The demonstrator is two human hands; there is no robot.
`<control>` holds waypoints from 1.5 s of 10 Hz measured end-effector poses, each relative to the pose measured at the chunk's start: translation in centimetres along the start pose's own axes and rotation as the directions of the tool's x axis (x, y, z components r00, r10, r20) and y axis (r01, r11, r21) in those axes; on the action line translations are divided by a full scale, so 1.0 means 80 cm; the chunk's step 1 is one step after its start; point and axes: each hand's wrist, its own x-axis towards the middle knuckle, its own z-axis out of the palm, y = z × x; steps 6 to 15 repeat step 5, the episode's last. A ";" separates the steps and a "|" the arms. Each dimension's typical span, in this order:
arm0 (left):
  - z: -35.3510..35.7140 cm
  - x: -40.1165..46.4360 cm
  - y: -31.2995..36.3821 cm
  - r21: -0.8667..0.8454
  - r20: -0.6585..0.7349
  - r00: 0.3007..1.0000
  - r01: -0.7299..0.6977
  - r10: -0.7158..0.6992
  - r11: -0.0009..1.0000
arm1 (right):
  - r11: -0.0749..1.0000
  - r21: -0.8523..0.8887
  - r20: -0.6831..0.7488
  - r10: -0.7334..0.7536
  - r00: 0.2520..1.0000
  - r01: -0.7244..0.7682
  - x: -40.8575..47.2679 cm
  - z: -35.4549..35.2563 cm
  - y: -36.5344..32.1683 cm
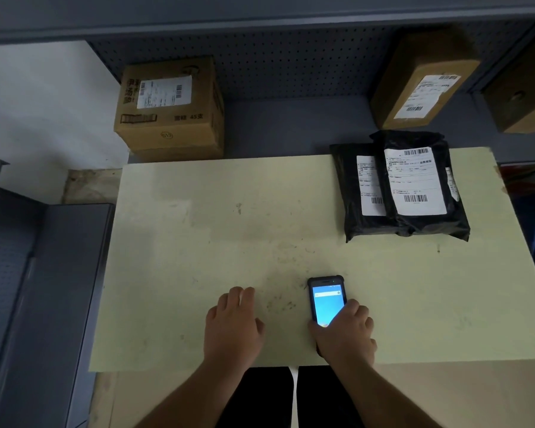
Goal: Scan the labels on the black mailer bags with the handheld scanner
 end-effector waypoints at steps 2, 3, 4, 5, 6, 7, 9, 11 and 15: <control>0.002 -0.001 -0.001 0.001 -0.021 1.000 -0.006 0.006 1.000 | 1.000 -0.026 0.002 -0.007 1.000 0.007 0.003 -0.007 -0.002; -0.001 -0.003 0.002 0.000 -0.028 0.999 -0.016 0.016 1.000 | 0.998 -0.036 -0.018 -0.051 0.999 0.050 -0.001 -0.017 -0.005; -0.012 0.001 0.008 0.011 -0.052 0.998 -0.043 0.043 0.999 | 0.992 -0.002 -0.044 -0.126 0.991 0.126 -0.001 -0.025 -0.009; -0.024 0.006 0.015 0.022 -0.065 0.997 -0.040 0.041 0.999 | 0.977 0.004 -0.083 -0.212 0.974 0.213 -0.003 -0.041 -0.019; -0.024 0.006 0.015 0.022 -0.065 0.997 -0.040 0.041 0.999 | 0.977 0.004 -0.083 -0.212 0.974 0.213 -0.003 -0.041 -0.019; -0.024 0.006 0.015 0.022 -0.065 0.997 -0.040 0.041 0.999 | 0.977 0.004 -0.083 -0.212 0.974 0.213 -0.003 -0.041 -0.019; -0.024 0.006 0.015 0.022 -0.065 0.997 -0.040 0.041 0.999 | 0.977 0.004 -0.083 -0.212 0.974 0.213 -0.003 -0.041 -0.019; -0.024 0.006 0.015 0.022 -0.065 0.997 -0.040 0.041 0.999 | 0.977 0.004 -0.083 -0.212 0.974 0.213 -0.003 -0.041 -0.019; -0.024 0.006 0.015 0.022 -0.065 0.997 -0.040 0.041 0.999 | 0.977 0.004 -0.083 -0.212 0.974 0.213 -0.003 -0.041 -0.019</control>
